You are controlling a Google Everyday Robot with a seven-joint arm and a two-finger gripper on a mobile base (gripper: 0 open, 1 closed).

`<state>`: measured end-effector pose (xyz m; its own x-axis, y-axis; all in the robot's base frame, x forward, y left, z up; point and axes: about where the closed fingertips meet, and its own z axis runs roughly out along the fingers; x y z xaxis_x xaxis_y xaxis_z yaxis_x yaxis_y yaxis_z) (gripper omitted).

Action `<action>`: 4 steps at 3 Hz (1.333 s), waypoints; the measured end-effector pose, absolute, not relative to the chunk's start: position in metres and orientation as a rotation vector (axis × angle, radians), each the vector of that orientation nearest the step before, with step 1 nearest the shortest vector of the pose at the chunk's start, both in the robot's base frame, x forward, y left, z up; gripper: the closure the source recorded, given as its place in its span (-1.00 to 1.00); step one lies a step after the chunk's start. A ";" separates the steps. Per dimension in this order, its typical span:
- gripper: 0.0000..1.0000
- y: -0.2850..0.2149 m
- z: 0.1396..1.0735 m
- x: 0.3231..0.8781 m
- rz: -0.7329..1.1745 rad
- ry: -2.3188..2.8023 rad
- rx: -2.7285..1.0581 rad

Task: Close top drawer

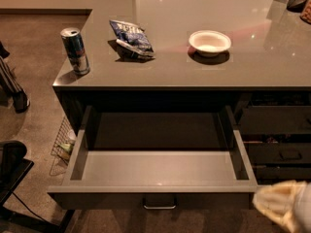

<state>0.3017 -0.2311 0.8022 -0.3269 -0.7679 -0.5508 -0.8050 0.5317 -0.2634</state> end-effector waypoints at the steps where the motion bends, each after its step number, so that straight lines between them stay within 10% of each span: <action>1: 1.00 -0.228 0.766 0.277 0.139 2.199 -1.265; 4: 1.00 -0.193 0.660 0.311 0.379 2.139 -1.303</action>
Offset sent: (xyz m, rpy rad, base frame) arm -0.0217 0.0046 -0.0384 0.0364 0.0648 -0.0082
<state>0.3105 -0.1930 0.6600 -0.3391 -0.7053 -0.6226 -0.8762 0.4776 -0.0638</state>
